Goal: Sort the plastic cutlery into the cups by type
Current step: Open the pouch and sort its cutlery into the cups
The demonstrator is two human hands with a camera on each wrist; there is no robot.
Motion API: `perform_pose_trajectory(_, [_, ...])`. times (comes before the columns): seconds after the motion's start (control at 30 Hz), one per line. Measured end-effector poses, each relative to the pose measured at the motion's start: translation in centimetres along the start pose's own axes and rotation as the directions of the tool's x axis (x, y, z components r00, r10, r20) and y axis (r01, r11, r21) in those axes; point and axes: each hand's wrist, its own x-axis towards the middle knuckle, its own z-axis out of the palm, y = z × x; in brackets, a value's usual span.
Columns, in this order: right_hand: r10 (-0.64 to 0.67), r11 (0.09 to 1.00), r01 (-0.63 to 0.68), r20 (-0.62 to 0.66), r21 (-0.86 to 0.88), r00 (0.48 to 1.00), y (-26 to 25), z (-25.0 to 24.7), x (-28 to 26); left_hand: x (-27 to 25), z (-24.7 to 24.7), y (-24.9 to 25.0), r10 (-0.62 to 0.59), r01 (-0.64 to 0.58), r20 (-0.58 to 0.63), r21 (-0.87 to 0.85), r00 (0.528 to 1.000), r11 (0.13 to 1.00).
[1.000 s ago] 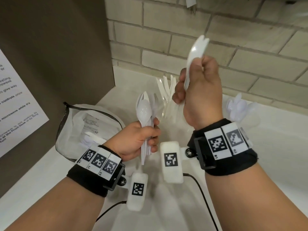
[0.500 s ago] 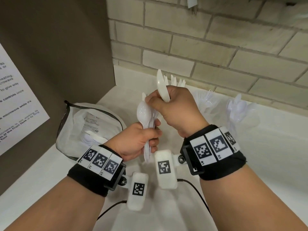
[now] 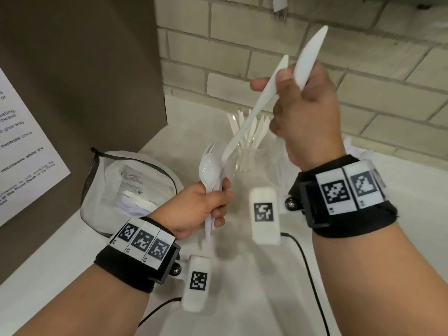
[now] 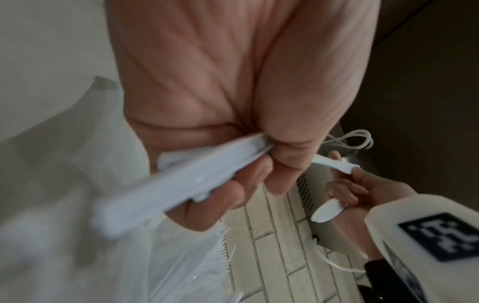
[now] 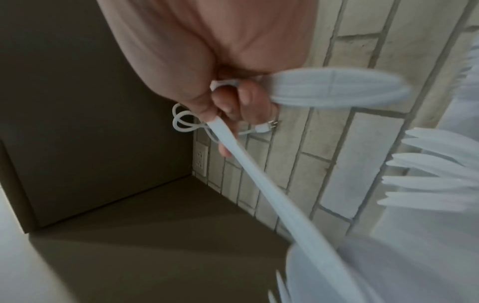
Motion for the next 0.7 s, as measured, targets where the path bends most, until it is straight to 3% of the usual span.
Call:
perform_pose_trajectory(0.1, [-0.147,0.984,0.145,-0.016,-0.108,0.989,0.3,-0.8,1.6,-0.1,-0.2,0.0,0.007,-0.010,-0.085,-0.030,0.996,0.999])
perform_pose_trajectory(0.17, [-0.172,0.969,0.167,-0.013,-0.180,0.985,1.5,-0.8,2.8,0.0,-0.4,0.2,0.014,-0.026,-0.165,-0.071,0.986,0.997])
perform_pose_trajectory(0.3, [-0.096,0.989,0.094,-0.011,-0.115,0.995,4.5,-0.1,4.9,-0.2,-0.6,0.8,0.002,-0.034,-0.174,-0.180,0.985,0.983])
perform_pose_trajectory(0.63, [-0.075,0.991,0.052,-0.194,-0.125,0.978,10.3,3.1,8.3,-0.1,-0.8,1.6,-0.006,-0.032,-0.136,-0.269,0.991,0.963])
perform_pose_trajectory(0.7, [-0.004,0.996,-0.016,-0.226,-0.089,0.974,11.6,3.3,8.4,-0.2,-0.9,1.8,-0.007,-0.026,-0.118,-0.282,0.993,0.959])
